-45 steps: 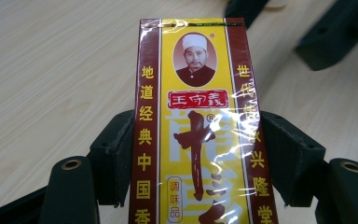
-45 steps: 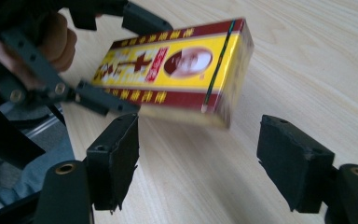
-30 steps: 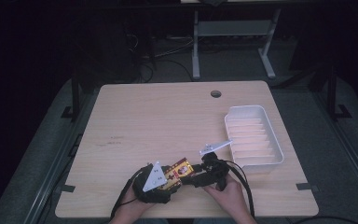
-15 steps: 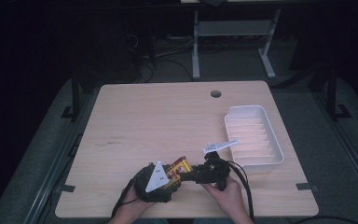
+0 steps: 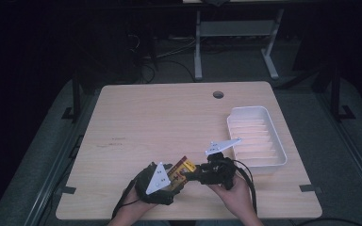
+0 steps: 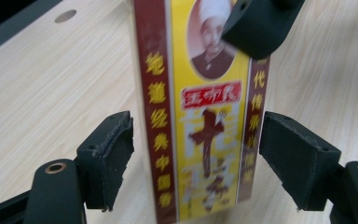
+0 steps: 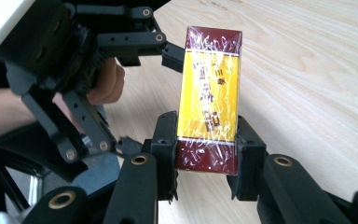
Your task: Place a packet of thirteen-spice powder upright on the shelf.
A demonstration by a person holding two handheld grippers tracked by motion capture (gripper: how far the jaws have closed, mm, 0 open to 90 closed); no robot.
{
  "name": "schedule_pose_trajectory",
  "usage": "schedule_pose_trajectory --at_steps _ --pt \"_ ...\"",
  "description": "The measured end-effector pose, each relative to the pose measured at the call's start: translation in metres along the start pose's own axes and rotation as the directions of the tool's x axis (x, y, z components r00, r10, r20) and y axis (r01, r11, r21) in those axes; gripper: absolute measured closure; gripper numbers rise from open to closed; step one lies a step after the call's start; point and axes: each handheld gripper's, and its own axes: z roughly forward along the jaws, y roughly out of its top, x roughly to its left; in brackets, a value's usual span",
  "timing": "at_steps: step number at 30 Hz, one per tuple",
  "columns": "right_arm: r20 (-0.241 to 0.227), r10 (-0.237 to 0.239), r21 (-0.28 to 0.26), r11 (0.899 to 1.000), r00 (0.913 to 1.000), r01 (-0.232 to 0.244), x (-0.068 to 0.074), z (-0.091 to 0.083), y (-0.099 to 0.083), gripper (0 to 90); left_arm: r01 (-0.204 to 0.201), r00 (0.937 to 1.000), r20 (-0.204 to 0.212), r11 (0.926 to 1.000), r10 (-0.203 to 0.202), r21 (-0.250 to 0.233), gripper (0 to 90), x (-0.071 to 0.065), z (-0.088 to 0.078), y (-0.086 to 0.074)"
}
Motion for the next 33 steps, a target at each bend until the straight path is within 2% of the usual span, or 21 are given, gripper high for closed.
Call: schedule_pose_trajectory --at_steps 3,6,10,12,15,19,23,24,26,28,29,30,32,33 --pt "0.02 -0.058 0.027 0.998 0.9981 0.057 0.003 -0.004 0.002 67.0 0.015 0.9985 0.053 0.9998 -0.015 -0.008 25.3 0.006 -0.002 0.001" --pt "0.047 -0.123 0.059 0.991 0.9912 0.121 0.007 -0.008 0.004 66.9 0.025 0.9929 0.117 0.9995 -0.022 -0.018 25.7 0.015 -0.006 0.003" --pt "0.047 -0.205 0.106 0.974 0.9776 0.199 0.008 -0.01 0.004 67.0 0.018 0.9774 0.211 0.9995 -0.013 -0.025 28.1 0.024 -0.008 0.009" --pt "0.041 -0.223 0.125 0.968 0.9739 0.216 0.008 -0.01 0.005 66.9 0.009 0.9677 0.252 0.9998 -0.004 -0.02 28.4 0.029 -0.006 0.013" --pt "0.028 -0.264 0.152 0.954 0.9641 0.257 0.007 -0.011 0.008 66.9 -0.02 0.955 0.296 0.9998 0.017 0.005 29.4 0.033 -0.003 0.019" --pt "0.002 -0.305 0.155 0.941 0.9524 0.301 0.007 -0.015 0.012 66.9 -0.036 0.9238 0.382 0.9992 0.026 0.018 32.5 0.041 0.002 0.025" --pt "-0.019 -0.344 0.17 0.924 0.9388 0.342 0.01 -0.015 0.016 66.9 -0.067 0.8983 0.437 0.9971 0.044 0.036 37.3 0.048 0.007 0.034" --pt "-0.025 -0.352 0.177 0.919 0.9355 0.351 0.01 -0.014 0.017 66.9 -0.08 0.8877 0.458 0.9956 0.049 0.048 39.5 0.049 0.008 0.036" --pt "-0.033 -0.371 0.195 0.908 0.9281 0.37 0.012 -0.012 0.018 66.9 -0.112 0.8722 0.485 0.9915 0.067 0.066 42.1 0.051 0.01 0.041" --pt "-0.041 -0.382 0.203 0.902 0.9234 0.382 0.013 -0.011 0.019 66.9 -0.129 0.8513 0.519 0.9891 0.075 0.07 45.2 0.053 0.011 0.046" --pt "-0.047 -0.388 0.205 0.898 0.9205 0.389 0.013 -0.01 0.019 66.9 -0.135 0.8433 0.532 0.9881 0.075 0.074 46.6 0.054 0.012 0.048" --pt "-0.051 -0.392 0.207 0.895 0.9184 0.394 0.014 -0.01 0.02 66.9 -0.133 0.8372 0.542 0.9884 0.073 0.073 48.2 0.055 0.012 0.05" --pt "-0.061 -0.394 0.204 0.894 0.9169 0.398 0.014 -0.009 0.02 66.9 -0.148 0.8291 0.554 0.9855 0.078 0.082 53.1 0.056 0.013 0.053" --pt "-0.064 -0.395 0.205 0.893 0.9163 0.4 0.014 -0.01 0.021 66.9 -0.153 0.8281 0.555 0.9844 0.079 0.087 53.5 0.056 0.014 0.054"
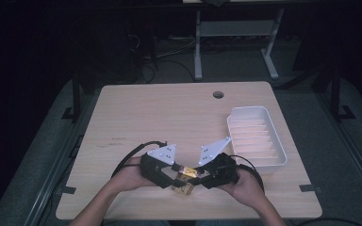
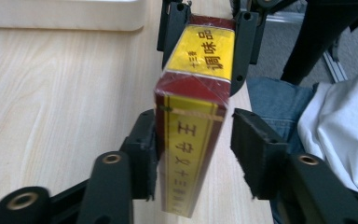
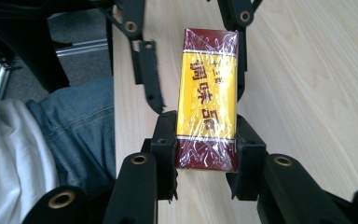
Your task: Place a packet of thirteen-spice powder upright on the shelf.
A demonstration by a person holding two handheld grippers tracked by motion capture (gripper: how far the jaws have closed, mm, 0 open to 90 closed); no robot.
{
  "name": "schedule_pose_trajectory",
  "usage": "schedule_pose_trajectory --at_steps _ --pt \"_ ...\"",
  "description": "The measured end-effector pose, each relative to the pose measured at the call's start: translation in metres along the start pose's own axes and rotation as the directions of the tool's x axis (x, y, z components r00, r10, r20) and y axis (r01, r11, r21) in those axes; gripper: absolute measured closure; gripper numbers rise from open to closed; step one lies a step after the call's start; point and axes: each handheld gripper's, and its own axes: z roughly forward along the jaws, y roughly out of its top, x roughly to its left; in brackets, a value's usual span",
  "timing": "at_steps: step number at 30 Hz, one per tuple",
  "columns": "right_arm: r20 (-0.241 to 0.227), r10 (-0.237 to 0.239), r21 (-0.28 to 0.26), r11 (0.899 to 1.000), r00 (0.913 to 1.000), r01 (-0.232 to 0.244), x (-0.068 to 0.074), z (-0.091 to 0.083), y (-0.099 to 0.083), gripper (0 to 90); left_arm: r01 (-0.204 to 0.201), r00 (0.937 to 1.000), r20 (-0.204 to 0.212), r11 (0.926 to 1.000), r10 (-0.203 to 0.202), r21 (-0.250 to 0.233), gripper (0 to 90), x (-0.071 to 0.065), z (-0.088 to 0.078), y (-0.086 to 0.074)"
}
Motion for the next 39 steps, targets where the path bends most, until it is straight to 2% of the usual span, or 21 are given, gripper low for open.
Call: schedule_pose_trajectory --at_steps 10,14,18,23,26,31,35,39 --pt "-0.01 -0.028 0.003 1.0 0.9995 0.029 0.003 -0.001 0.004 66.9 -0.013 0.9995 0.03 0.9991 0.012 0.04 58.5 0.002 0.004 0.004" --pt "-0.011 -0.035 0.003 0.999 0.9993 0.035 0.004 -0.001 0.005 66.9 -0.024 0.999 0.039 0.9986 0.023 0.046 63.6 0.002 0.005 0.004" --pt "-0.014 -0.044 -0.001 0.999 0.9989 0.044 0.004 -0.002 0.004 66.8 -0.034 0.9982 0.051 0.9985 0.032 0.043 66.6 0.001 0.005 0.004" --pt "-0.02 -0.03 -0.03 0.999 0.9994 0.029 0.002 -0.004 0.001 65.3 -0.045 0.998 0.045 0.9984 0.043 0.035 67.2 0.002 0.004 0.005" --pt "-0.016 -0.002 -0.054 0.999 0.9999 0.001 0.0 -0.006 -0.004 53.9 -0.037 0.9985 0.043 0.9984 0.035 0.042 67.2 0.004 0.003 0.004" --pt "0.006 0.039 -0.067 0.997 0.9992 -0.039 -0.003 -0.009 -0.015 41.4 -0.006 0.9996 0.027 0.9996 0.005 0.028 67.2 0.011 -0.002 0.001" --pt "0.016 0.041 -0.057 0.998 0.9991 -0.04 -0.002 -0.009 -0.022 35.1 0.009 1.0 0.003 0.9996 -0.009 0.027 67.1 0.019 -0.007 0.001" --pt "0.049 0.021 -0.038 0.999 0.9986 -0.019 0.002 -0.009 -0.027 29.8 0.043 0.9989 -0.018 0.999 -0.042 0.015 67.1 0.031 -0.012 0.001"
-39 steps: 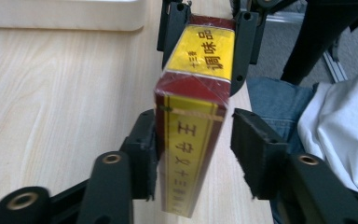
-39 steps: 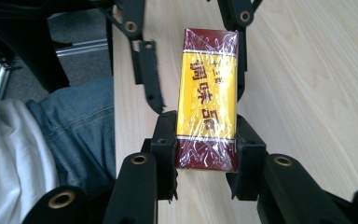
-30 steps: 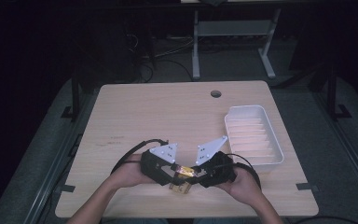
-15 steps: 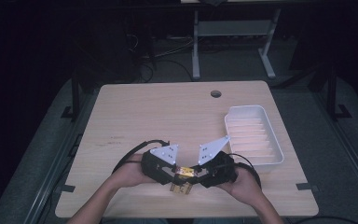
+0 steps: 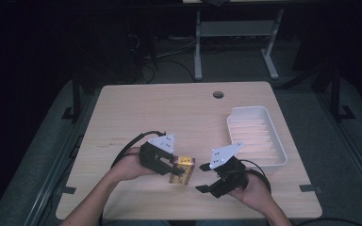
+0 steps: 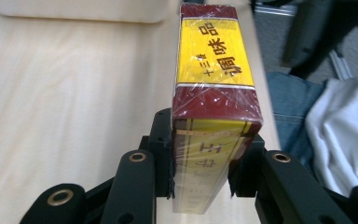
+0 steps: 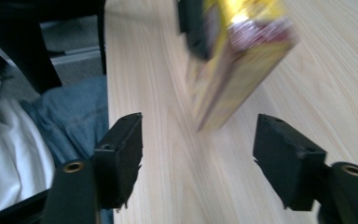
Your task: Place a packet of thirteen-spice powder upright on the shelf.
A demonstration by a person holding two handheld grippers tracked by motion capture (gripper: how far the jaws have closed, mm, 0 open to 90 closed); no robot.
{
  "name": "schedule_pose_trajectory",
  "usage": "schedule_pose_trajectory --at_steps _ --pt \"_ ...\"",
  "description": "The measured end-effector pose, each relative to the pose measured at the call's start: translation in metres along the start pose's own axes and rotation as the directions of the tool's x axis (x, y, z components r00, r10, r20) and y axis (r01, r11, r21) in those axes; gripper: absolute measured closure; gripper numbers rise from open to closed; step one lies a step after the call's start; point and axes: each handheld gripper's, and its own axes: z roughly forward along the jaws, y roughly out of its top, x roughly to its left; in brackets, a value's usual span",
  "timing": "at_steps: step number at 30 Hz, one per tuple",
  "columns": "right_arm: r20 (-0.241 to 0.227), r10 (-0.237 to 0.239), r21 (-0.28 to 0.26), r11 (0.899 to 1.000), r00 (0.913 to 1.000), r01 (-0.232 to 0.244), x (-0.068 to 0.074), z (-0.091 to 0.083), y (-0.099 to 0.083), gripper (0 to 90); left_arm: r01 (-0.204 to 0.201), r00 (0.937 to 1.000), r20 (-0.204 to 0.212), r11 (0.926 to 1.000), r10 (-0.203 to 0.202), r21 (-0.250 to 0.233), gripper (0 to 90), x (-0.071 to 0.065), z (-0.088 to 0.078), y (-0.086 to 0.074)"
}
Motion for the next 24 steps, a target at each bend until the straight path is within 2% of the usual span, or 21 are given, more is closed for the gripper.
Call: schedule_pose_trajectory --at_steps 5,10,19,24 --pt "-0.009 -0.018 0.003 1.0 0.9998 0.018 0.006 -0.002 -0.005 28.7 0.025 0.9994 -0.023 0.9995 -0.026 -0.018 67.1 0.012 -0.003 0.005" --pt "-0.012 -0.035 0.01 0.999 0.9993 0.035 0.009 -0.001 -0.011 28.2 0.036 0.9986 -0.038 0.9992 -0.036 -0.017 67.1 0.019 -0.002 0.011" --pt "-0.017 -0.008 -0.002 1.0 0.9998 0.008 0.009 -0.001 -0.017 26.2 0.045 0.9978 -0.048 0.9989 -0.046 -0.015 67.1 0.026 -0.003 0.017" --pt "-0.015 -0.011 0.014 1.0 0.9998 0.011 0.01 0.004 -0.02 25.6 0.042 0.9977 -0.053 0.9989 -0.043 -0.021 67.1 0.029 -0.005 0.022"
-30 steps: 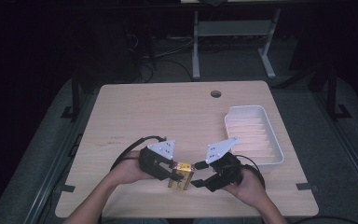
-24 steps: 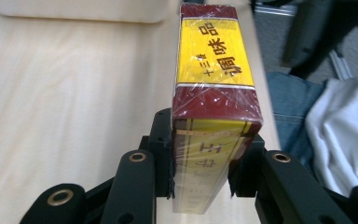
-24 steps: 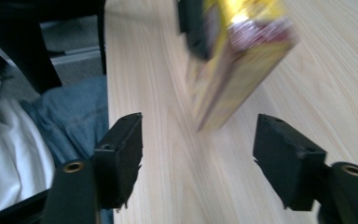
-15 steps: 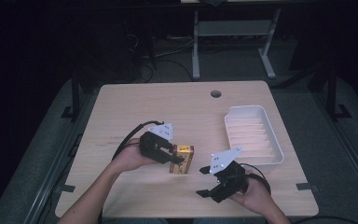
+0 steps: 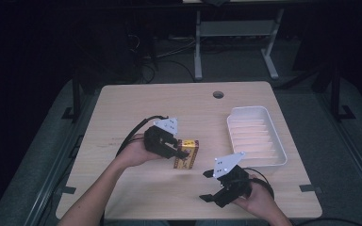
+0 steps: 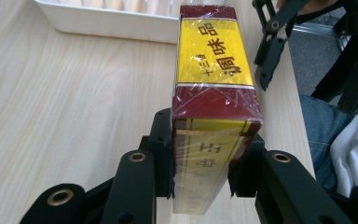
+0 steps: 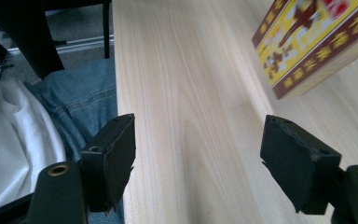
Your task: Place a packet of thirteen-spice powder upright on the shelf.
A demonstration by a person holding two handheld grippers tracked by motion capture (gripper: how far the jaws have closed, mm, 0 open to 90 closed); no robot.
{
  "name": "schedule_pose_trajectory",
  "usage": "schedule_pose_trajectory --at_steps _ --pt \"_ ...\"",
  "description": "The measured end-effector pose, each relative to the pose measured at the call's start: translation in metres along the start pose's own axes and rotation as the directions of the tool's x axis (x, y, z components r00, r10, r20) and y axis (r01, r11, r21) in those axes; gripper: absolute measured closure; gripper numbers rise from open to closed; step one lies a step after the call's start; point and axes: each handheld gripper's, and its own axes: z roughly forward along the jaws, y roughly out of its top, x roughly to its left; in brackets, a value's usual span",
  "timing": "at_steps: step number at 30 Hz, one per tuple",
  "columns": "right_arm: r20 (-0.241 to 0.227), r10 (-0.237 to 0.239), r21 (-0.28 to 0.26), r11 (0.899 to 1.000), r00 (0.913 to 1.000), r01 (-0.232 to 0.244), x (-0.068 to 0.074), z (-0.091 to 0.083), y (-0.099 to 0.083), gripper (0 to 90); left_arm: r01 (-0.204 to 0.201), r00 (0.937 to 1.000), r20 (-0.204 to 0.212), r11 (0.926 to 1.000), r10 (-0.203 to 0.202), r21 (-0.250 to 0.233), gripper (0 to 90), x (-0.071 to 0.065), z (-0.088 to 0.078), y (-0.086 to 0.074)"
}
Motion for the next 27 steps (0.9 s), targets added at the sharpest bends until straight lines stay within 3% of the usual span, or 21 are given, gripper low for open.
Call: schedule_pose_trajectory --at_steps 12,27 --pt "0.003 0.002 0.018 1.0 1.0 -0.002 0.0 0.005 -0.004 25.9 -0.007 0.9999 -0.013 0.9998 0.007 -0.018 67.1 0.007 -0.001 0.014" --pt "-0.026 -0.003 0.04 0.999 0.9996 0.004 -0.001 0.011 -0.008 26.6 -0.008 0.9999 -0.013 0.9998 0.008 -0.017 67.1 0.017 0.007 0.037"
